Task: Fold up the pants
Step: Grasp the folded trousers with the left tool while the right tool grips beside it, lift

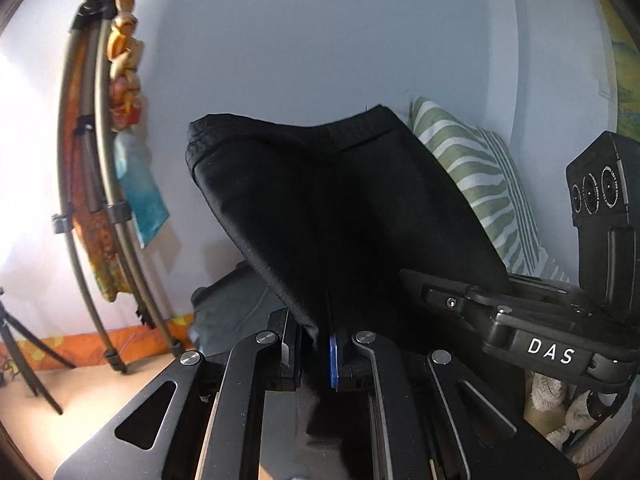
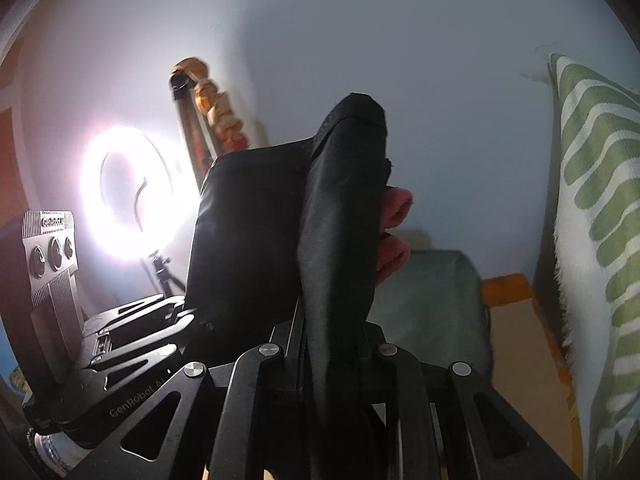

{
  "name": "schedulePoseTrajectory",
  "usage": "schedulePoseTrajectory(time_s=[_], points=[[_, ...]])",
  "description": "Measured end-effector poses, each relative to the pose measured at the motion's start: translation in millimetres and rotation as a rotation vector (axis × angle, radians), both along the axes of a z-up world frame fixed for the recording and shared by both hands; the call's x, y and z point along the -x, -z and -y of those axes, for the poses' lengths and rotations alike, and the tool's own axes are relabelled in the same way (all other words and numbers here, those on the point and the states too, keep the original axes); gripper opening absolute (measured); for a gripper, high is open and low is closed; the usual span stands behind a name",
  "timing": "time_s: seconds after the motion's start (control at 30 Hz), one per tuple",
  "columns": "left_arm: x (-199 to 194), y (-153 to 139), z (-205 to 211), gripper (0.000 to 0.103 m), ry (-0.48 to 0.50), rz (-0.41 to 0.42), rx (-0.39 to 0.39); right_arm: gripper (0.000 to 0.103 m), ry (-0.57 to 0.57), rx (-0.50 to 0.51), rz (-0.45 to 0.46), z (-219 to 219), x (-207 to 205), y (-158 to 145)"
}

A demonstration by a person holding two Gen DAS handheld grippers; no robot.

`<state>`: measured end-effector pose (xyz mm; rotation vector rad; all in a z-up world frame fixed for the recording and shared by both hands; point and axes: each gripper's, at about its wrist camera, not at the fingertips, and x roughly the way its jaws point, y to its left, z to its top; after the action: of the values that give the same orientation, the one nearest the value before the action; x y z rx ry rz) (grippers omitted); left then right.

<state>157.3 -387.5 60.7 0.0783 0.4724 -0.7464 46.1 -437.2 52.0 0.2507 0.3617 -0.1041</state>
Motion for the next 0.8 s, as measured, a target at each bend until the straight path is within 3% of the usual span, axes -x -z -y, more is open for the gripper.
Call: schedulePoseTrajectory(time_s=[0.3, 0.47, 0.57, 0.67, 0.8], points=[[-37, 33, 28, 0.007, -0.015, -0.060, -0.062, 0.015, 0.003, -0.057, -0.039, 40, -40, 25], [-50, 52, 36, 0.008, -0.033, -0.064, -0.108, 0.015, 0.029, -0.040, -0.090, 54, -57, 47], [-57, 60, 38, 0.019, -0.066, -0.071, -0.160, 0.026, 0.092, -0.001, -0.118, 59, -66, 54], [-62, 62, 32, 0.038, -0.117, -0.074, -0.166, 0.041, 0.219, 0.064, -0.132, 63, -64, 53], [-61, 55, 18, 0.041, -0.150, -0.067, -0.144, 0.048, 0.255, 0.082, -0.112, 63, -57, 46]])
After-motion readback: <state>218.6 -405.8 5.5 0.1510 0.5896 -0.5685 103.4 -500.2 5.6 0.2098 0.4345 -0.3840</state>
